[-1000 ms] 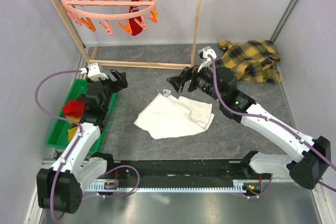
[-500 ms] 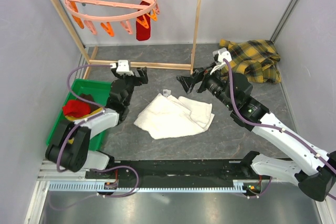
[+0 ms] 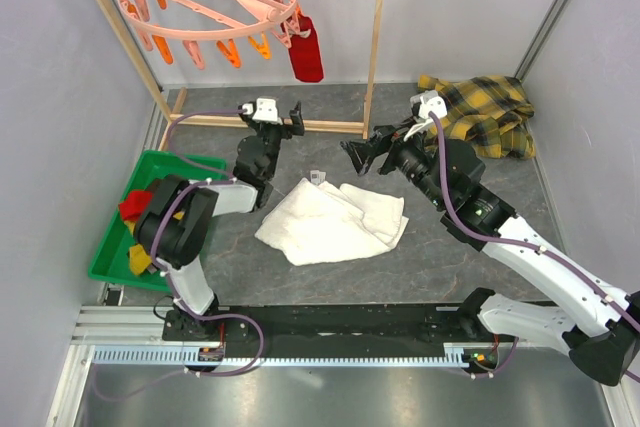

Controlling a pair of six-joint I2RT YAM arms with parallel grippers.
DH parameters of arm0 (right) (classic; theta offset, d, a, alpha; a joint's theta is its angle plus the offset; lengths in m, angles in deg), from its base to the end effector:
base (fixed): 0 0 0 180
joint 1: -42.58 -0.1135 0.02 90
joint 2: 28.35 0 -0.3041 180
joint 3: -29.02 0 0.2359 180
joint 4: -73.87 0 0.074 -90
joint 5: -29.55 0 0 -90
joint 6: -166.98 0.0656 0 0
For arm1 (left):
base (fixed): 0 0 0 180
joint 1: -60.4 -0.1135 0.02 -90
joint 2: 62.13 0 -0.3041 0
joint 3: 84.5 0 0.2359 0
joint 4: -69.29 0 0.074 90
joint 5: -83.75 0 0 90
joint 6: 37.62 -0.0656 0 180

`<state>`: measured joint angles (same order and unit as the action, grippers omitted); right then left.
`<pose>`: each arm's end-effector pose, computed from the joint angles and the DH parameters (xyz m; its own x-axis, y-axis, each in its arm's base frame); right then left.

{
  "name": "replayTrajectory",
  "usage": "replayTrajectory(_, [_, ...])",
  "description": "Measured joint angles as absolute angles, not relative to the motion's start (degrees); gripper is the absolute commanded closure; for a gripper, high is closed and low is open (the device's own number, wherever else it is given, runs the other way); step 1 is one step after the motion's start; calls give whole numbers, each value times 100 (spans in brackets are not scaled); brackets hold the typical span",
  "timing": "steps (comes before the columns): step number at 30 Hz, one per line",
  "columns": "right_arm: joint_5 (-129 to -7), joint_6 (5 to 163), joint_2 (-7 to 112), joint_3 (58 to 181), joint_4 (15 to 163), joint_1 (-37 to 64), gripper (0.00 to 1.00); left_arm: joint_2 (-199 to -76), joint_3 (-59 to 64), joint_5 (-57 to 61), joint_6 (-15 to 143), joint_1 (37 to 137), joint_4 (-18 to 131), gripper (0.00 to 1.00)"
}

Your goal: Remove the socks clipped to the hanger

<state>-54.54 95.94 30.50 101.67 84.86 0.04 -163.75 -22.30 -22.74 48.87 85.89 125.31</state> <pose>0.1747 0.1511 0.4369 -0.1597 0.2921 -0.9430 -0.5761 0.7481 0.3293 0.3643 -0.1530 0.3007 0.2676 -0.0626 -0.9615 0.1510 0.9883 -0.0223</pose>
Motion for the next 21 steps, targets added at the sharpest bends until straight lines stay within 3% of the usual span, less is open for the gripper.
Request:
replayTrajectory(11, [-5292, 9321, 3050, 10167, 8431, 4, 2, -17118, -1736, -1911, 4774, 8727, 12726, 1])
replayTrajectory(21, [-5284, 9256, 3067, 10167, 8234, 4, 2, -17826, -492, -2167, 4450, 8880, 12842, 1])
